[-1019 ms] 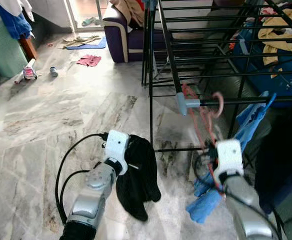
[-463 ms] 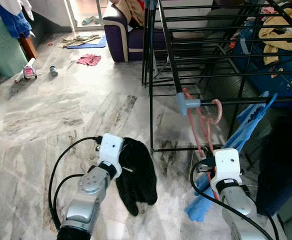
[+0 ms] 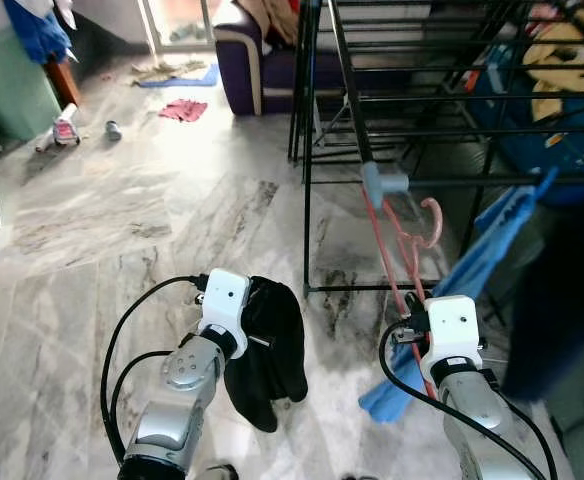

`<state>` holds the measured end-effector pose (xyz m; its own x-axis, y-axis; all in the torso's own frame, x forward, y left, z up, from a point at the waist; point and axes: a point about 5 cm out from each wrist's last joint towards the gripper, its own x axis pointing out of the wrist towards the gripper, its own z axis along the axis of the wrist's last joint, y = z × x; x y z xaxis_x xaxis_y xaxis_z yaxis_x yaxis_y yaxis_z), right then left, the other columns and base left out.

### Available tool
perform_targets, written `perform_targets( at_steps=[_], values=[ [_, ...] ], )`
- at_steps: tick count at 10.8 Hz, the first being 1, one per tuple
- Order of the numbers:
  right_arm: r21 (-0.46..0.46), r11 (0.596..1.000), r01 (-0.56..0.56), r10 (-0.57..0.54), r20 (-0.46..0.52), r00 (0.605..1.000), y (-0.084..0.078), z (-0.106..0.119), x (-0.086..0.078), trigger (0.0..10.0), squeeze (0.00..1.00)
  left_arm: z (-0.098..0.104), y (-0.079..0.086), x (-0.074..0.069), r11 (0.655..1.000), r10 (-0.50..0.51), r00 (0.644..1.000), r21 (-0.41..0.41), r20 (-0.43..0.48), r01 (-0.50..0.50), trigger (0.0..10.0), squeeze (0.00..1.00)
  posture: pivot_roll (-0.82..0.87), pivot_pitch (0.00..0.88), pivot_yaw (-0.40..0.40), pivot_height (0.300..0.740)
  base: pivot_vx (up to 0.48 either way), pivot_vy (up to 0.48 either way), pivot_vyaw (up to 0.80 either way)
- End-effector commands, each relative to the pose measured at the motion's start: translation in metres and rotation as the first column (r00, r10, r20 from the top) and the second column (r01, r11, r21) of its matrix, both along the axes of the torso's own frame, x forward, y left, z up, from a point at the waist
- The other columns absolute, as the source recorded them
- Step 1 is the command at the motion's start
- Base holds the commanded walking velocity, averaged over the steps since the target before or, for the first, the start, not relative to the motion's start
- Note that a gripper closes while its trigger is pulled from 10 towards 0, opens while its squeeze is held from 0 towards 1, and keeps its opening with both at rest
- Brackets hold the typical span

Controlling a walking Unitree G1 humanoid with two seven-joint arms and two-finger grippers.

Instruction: Hang hanger

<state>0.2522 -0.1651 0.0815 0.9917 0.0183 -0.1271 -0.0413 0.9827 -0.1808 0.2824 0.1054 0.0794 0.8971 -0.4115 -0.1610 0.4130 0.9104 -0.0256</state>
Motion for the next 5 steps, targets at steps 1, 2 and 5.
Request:
perform_targets(
  at_steps=[1,2,5],
  values=[
    [-0.001,1.0,0.004,-0.003,0.018,1.0,-0.0015,0.0056,0.002,10.0,0.0,0.0069,-0.0017,0.0021,1.0,-0.001,1.0,-0.002,0.03,0.001,10.0,0.0,-0.08,0.041,0.021,0.74,-0.274,0.0,0.0],
    [-0.003,1.0,0.0,0.0,0.015,1.0,-0.0013,0.0049,0.0026,10.0,0.0,0.0078,-0.0016,0.0036,1.0,0.0,0.999,-0.002,0.034,0.0,10.0,0.0,-0.08,0.042,0.019,0.74,-0.277,0.0,0.0],
    [0.0,1.0,-0.001,0.001,0.012,1.0,-0.0011,0.005,0.0047,10.0,0.0,0.0083,-0.0019,0.0034,1.0,0.0,0.999,0.0,0.036,0.0,10.0,0.0,-0.07,0.044,0.018,0.74,-0.28,0.0,0.0]
  ],
)
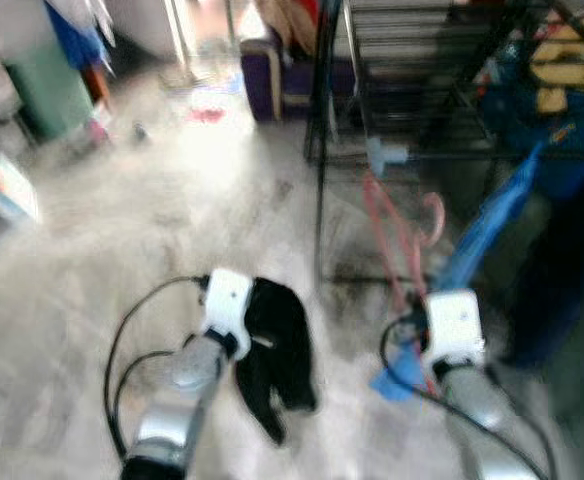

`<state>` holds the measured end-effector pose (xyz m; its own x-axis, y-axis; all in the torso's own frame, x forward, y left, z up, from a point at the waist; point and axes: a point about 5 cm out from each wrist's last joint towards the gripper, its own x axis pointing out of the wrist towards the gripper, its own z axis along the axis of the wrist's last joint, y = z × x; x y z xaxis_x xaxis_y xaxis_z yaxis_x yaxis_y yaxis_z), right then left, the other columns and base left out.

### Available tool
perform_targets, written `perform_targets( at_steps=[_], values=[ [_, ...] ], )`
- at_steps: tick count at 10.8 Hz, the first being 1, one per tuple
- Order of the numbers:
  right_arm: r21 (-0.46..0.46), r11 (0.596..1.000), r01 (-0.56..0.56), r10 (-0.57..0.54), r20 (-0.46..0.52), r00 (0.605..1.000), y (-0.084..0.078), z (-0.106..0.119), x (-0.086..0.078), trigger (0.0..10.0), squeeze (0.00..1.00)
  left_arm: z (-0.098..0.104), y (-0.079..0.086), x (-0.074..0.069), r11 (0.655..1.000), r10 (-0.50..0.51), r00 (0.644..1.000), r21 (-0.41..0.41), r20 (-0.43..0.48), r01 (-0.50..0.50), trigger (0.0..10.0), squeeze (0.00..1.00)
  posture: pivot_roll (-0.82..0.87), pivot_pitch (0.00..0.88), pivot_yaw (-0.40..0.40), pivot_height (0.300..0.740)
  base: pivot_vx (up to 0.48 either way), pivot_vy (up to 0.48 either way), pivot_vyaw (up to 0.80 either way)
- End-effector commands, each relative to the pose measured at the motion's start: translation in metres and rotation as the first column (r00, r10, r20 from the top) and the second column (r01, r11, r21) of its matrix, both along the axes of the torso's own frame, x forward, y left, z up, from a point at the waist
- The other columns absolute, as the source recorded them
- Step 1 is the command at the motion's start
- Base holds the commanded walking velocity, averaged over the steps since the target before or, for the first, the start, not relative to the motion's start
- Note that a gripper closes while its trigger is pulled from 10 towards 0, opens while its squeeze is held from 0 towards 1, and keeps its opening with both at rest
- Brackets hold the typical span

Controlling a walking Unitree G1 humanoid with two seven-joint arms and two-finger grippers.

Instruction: Hang hanger

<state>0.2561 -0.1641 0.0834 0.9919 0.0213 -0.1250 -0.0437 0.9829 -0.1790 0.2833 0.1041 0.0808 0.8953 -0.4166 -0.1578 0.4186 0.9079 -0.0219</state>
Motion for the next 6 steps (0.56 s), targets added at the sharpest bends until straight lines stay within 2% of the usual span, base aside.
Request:
perform_targets(
  at_steps=[1,6],
  values=[
    [-0.004,1.0,0.004,-0.004,0.01,1.0,-0.0034,0.0035,0.0018,10.0,0.0,0.0082,-0.0015,0.0027,1.0,0.003,0.999,-0.002,0.035,-0.003,10.0,0.0,-0.07,0.046,0.017,0.74,-0.277,0.0,0.0],
    [-0.011,1.0,0.02,-0.02,0.009,1.0,-0.0065,0.004,0.0063,10.0,0.0,0.0107,-0.0001,0.0044,1.0,0.009,0.999,0.0,0.041,-0.009,10.0,0.0,-0.07,0.058,0.014,0.74,-0.317,0.0,0.0]
  ],
)
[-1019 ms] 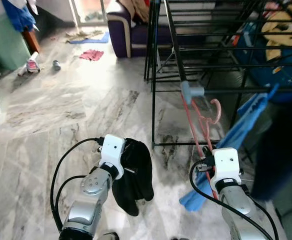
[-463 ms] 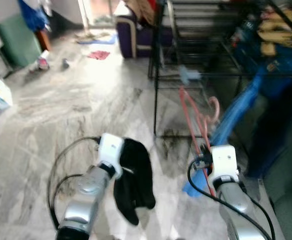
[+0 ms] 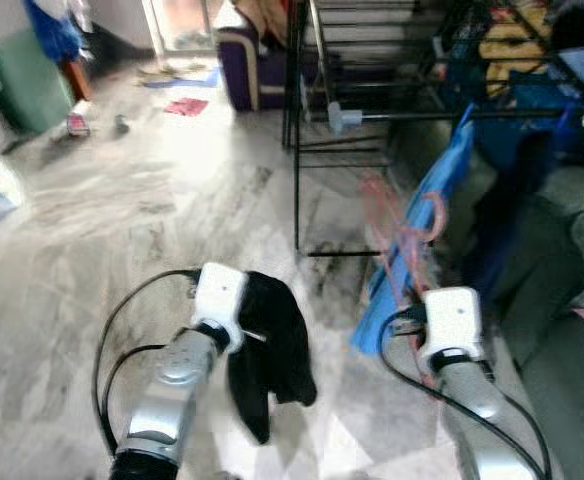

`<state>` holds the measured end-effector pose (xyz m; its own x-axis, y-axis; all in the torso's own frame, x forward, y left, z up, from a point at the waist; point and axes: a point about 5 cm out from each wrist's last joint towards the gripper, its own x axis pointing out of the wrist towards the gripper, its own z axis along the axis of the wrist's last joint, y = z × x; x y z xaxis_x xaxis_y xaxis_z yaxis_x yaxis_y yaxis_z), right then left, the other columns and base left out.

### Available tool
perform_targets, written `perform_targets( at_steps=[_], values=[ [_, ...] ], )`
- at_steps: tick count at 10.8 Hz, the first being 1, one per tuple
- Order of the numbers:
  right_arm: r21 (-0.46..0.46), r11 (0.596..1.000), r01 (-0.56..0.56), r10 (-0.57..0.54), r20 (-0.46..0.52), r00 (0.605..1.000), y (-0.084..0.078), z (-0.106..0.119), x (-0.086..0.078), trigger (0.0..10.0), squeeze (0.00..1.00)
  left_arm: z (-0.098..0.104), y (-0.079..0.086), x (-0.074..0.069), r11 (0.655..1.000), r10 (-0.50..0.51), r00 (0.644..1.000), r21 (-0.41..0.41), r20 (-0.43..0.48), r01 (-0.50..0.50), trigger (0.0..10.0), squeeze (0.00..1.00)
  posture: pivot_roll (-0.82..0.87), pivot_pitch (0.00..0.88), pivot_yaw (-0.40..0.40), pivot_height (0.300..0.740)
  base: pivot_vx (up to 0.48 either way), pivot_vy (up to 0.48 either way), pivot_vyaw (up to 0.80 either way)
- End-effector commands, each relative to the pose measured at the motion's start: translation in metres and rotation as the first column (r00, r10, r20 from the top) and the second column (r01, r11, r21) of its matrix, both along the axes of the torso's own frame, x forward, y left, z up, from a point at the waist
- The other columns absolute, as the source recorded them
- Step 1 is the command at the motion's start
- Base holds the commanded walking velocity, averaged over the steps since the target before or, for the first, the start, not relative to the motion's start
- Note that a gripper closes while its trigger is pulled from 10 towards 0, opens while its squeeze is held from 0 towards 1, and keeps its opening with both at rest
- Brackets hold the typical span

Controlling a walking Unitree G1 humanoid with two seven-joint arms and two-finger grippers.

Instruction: Hang hanger

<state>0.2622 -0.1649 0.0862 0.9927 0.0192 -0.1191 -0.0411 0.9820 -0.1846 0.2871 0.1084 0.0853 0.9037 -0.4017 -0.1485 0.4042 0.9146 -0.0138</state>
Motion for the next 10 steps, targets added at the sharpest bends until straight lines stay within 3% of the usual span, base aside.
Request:
perform_targets(
  at_steps=[1,8,10],
  values=[
    [-0.004,1.0,0.017,-0.017,0.002,1.0,-0.005,0.0009,0.0007,10.0,0.0,0.0061,-0.0058,0.0001,1.0,-0.01,1.0,-0.004,0.028,0.01,10.0,0.0,-0.07,0.058,0.014,0.74,-0.33,0.0,0.0],
    [-0.005,1.0,0.01,-0.01,0.0,1.0,-0.0039,0.0017,0.0022,10.0,0.0,0.0056,-0.0089,0.001,1.0,-0.017,1.0,-0.007,0.025,0.018,10.0,0.0,-0.07,0.06,0.009,0.74,-0.32,0.0,0.0],
    [-0.005,1.0,0.011,-0.011,-0.001,1.0,-0.0035,0.0015,0.0025,10.0,0.0,0.0068,-0.0097,0.0017,1.0,-0.016,0.999,-0.014,0.034,0.017,10.0,0.0,-0.07,0.06,0.01,0.74,0.0,0.0,0.0]
  ],
)
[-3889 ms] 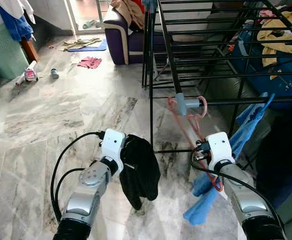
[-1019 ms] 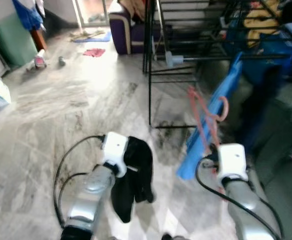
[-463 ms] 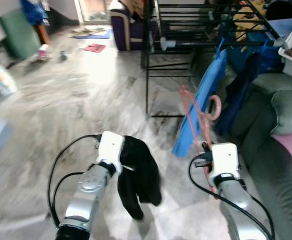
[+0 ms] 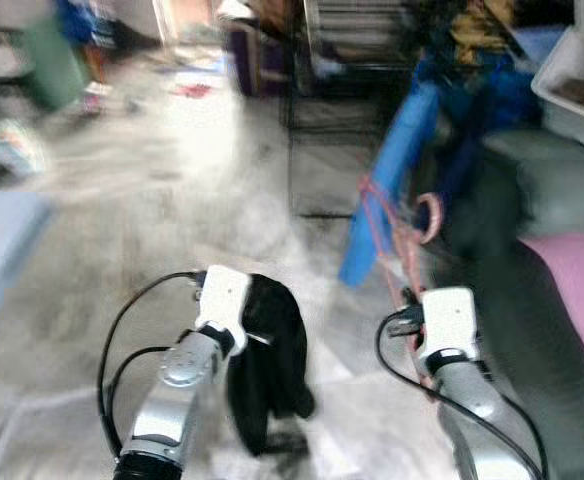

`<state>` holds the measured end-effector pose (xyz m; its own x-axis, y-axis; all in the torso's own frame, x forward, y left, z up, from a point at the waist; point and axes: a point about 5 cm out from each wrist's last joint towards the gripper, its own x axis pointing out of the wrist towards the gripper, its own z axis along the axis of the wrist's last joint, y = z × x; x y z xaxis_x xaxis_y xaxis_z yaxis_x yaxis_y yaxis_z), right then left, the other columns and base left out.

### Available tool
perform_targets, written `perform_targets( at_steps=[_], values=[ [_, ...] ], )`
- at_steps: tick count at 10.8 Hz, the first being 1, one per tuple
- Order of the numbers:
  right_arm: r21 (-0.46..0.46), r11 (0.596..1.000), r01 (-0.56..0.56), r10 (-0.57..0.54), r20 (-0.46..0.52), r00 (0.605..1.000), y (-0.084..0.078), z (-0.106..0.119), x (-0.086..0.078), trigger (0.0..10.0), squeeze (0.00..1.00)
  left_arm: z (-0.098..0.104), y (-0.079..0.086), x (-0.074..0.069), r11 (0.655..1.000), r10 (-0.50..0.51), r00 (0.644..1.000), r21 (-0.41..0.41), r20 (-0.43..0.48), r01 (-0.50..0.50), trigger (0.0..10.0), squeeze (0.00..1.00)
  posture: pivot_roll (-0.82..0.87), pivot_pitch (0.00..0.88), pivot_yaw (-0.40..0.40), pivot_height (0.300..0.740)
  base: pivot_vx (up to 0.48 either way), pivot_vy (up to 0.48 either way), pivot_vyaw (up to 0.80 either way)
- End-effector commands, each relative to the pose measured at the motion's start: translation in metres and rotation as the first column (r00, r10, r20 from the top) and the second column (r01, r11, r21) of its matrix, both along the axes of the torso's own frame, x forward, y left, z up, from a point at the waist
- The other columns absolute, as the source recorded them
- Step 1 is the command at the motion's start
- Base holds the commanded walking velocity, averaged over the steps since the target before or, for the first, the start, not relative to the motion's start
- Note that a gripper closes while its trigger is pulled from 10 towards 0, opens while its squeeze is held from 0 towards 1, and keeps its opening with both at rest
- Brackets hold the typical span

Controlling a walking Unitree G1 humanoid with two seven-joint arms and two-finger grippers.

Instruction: Hang hanger

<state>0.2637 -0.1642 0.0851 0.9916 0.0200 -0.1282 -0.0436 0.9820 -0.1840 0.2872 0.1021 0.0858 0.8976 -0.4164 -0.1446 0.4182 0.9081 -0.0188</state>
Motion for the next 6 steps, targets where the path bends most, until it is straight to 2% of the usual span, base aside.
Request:
perform_targets(
  at_steps=[1,3,5,6],
  values=[
    [-0.005,1.0,0.013,-0.012,0.008,1.0,-0.004,0.002,0.001,10.0,0.0,0.007,-0.003,0.002,1.0,0.001,0.999,-0.016,0.035,-0.001,10.0,0.0,-0.07,0.06,0.012,0.74,0.0,0.0,0.0],
    [-0.002,1.0,0.02,-0.02,0.008,1.0,-0.006,0.002,0.0,10.0,0.0,0.008,0.001,0.004,1.0,0.024,0.999,-0.015,0.048,-0.023,10.0,0.0,-0.07,0.059,0.014,0.74,0.0,0.0,0.0],
    [0.013,1.0,0.015,-0.015,0.017,1.0,-0.007,0.004,0.0,10.0,0.0,0.012,0.027,0.008,0.99,0.144,0.985,-0.014,0.099,-0.144,10.0,0.0,-0.07,0.055,0.015,0.74,0.0,0.0,0.0],
    [0.016,1.0,0.012,-0.012,0.019,1.0,-0.009,0.004,0.0,10.0,0.0,0.011,0.043,0.01,0.976,0.218,0.971,-0.006,0.095,-0.218,10.0,0.0,-0.06,0.051,0.009,0.74,0.0,0.0,0.0]
  ],
)
